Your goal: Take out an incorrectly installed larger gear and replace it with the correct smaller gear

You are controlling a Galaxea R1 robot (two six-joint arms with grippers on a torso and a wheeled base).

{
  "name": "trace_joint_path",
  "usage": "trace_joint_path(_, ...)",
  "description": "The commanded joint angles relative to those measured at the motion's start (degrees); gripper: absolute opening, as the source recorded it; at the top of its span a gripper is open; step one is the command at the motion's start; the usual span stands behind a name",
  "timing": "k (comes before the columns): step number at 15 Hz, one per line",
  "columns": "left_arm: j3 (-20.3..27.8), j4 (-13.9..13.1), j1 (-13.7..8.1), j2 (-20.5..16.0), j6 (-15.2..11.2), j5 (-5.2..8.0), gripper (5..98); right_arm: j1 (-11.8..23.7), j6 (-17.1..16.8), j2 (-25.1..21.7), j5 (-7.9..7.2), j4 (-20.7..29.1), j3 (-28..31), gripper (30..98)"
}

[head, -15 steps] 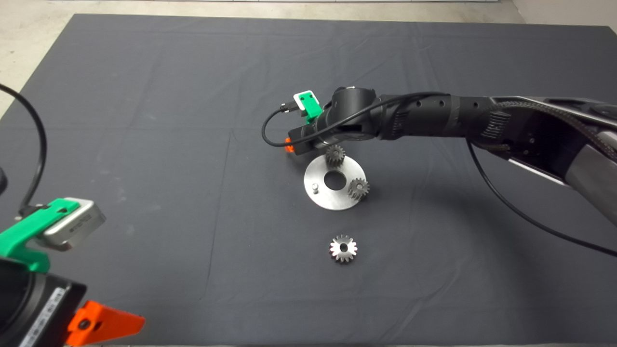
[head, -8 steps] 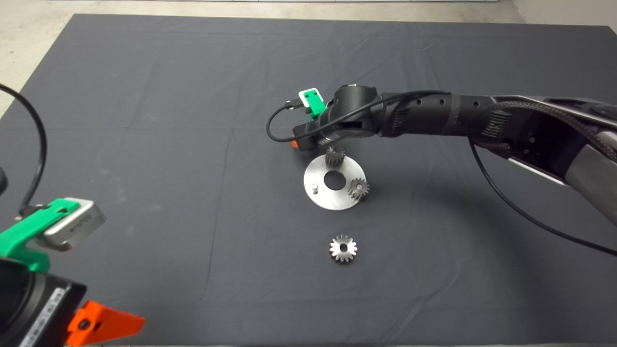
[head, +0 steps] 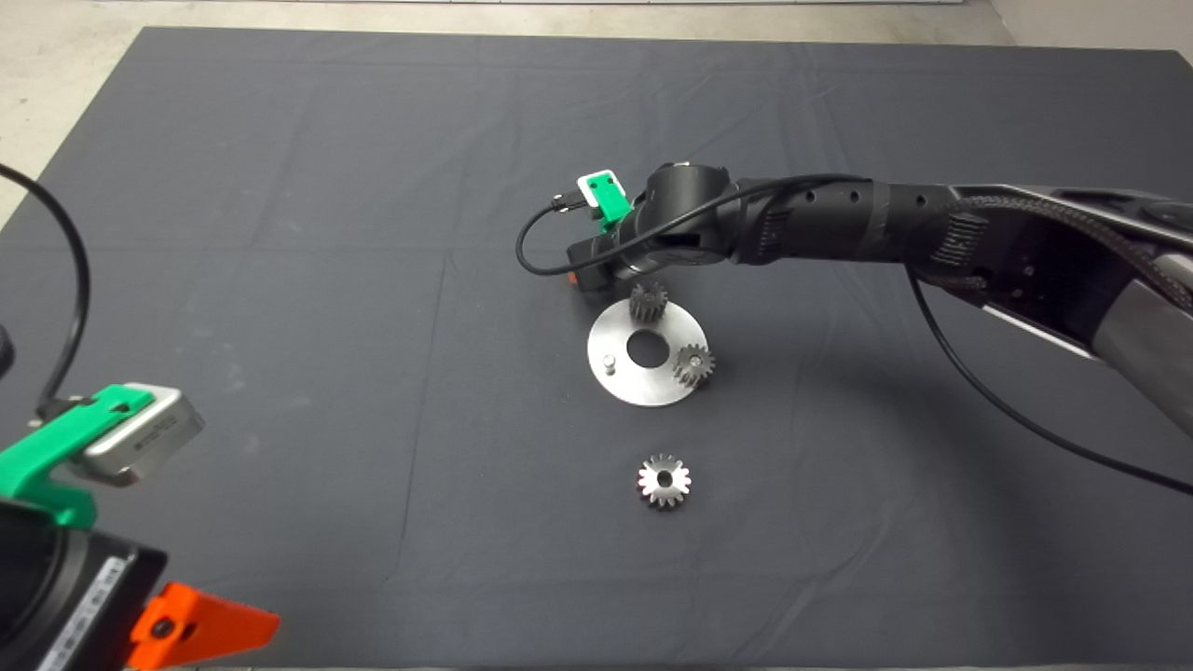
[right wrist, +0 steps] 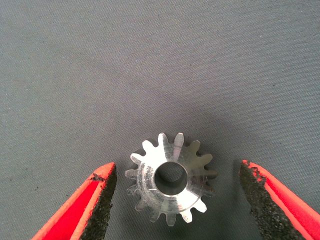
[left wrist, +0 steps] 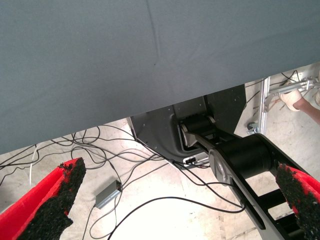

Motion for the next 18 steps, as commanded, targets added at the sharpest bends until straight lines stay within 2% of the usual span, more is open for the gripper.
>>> trace_joint_path(1, 0.74, -0.91, -0.13, -0.07, -0.2, -0.15, 97.6, 0.89, -0.09, 0.25, 0.21, -1.33, -0.22, 65.1)
trace_joint_path(3, 0.74, -0.91, -0.13, -0.07, -0.2, -0.15, 97.6, 0.89, -0.01, 0.25, 0.21, -1.33, -0.4, 65.1)
trace_joint_path(5, 0.74, -0.91, -0.13, -0.11, -0.2, -0.15, 97.6, 0.62, -0.01, 0.25, 0.21, -1.33, -0.4, 60.8)
trace_joint_path(7, 0.74, -0.91, -0.13, -0.16, -0.2, -0.15, 97.6, 0.53, -0.09, 0.34, 0.21, -1.33, -0.84, 60.6)
trace_joint_path(9, 0.74, -0.91, -0.13, -0.16, -0.2, -0.15, 97.6, 0.53, -0.01, 0.25, 0.21, -1.33, -0.84, 55.6)
trace_joint_path(15, 0.74, -0.91, -0.13, -0.16, -0.2, -0.15, 97.6, 0.53, -0.09, 0.43, 0.21, -1.33, -0.75, 50.9)
trace_joint_path(17, 0.74, -0.91, -0.13, -0.16, -0.2, -0.15, 97.6, 0.53, -0.09, 0.49, 0.21, -1.33, -0.75, 45.4)
trace_joint_path(18, 0.74, -0.91, -0.13, -0.16, -0.2, -0.15, 97.6, 0.53, -0.09, 0.52, 0.21, -1.33, -0.75, 45.4)
